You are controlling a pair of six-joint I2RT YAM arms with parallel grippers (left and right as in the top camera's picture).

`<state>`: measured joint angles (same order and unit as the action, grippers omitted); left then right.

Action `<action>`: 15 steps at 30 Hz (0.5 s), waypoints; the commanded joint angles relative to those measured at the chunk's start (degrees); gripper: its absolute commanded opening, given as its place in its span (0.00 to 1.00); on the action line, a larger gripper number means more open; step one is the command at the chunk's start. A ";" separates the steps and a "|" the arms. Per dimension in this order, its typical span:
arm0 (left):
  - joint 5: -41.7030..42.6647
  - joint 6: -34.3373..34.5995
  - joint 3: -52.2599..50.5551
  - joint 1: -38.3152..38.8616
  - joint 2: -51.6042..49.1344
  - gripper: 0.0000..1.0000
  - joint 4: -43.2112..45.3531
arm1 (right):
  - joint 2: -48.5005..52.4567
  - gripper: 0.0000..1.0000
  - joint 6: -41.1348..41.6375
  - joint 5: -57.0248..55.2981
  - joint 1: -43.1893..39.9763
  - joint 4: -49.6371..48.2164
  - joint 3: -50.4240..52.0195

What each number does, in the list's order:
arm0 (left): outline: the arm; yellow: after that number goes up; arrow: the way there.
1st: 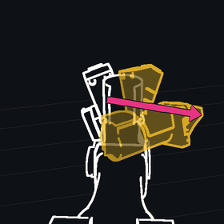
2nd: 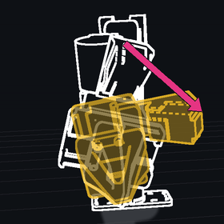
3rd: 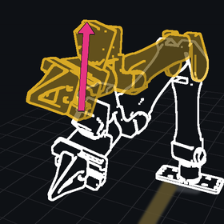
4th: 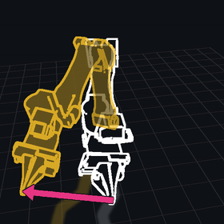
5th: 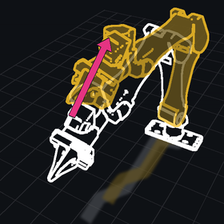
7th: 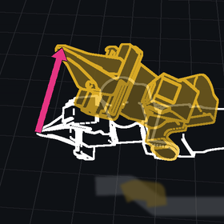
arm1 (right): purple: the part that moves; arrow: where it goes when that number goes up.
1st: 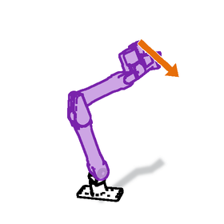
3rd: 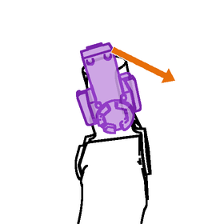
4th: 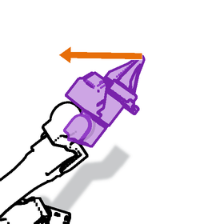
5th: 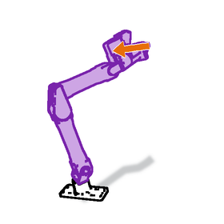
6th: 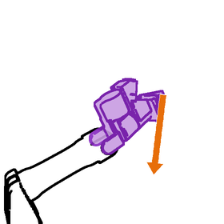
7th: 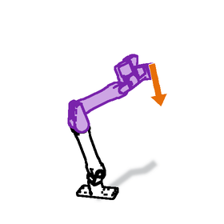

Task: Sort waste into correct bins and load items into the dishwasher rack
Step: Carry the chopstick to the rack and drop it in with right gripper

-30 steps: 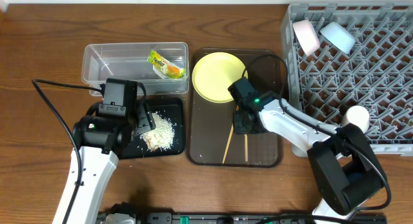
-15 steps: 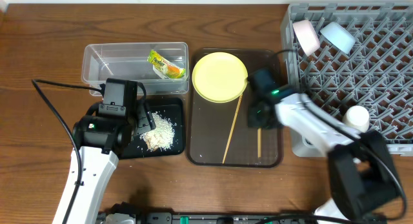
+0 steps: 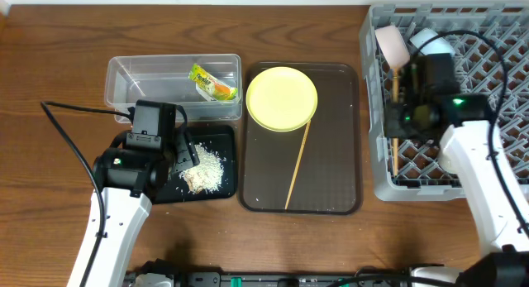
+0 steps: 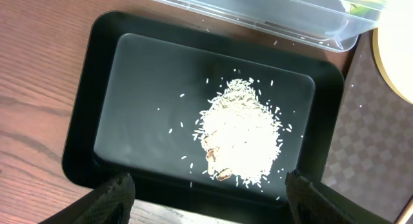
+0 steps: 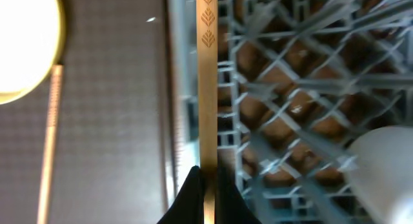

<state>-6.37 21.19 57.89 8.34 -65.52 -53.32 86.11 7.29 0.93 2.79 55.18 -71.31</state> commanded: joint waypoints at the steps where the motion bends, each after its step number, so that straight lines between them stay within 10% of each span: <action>1: -0.31 0.37 0.48 -0.28 -0.13 0.78 0.24 | 2.71 0.01 -7.54 1.95 -1.66 -1.22 -0.20; 9: -0.31 0.37 0.48 -0.28 -0.28 0.78 0.28 | 9.33 0.02 -7.56 2.16 -1.62 -5.97 -0.20; 15: -0.31 0.37 0.48 -0.28 -0.46 0.78 0.24 | 7.87 0.24 -7.54 2.40 -1.60 -6.10 -1.05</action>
<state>-6.37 21.21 57.89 8.34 -65.58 -52.99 95.50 0.54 2.85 1.45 49.21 -71.29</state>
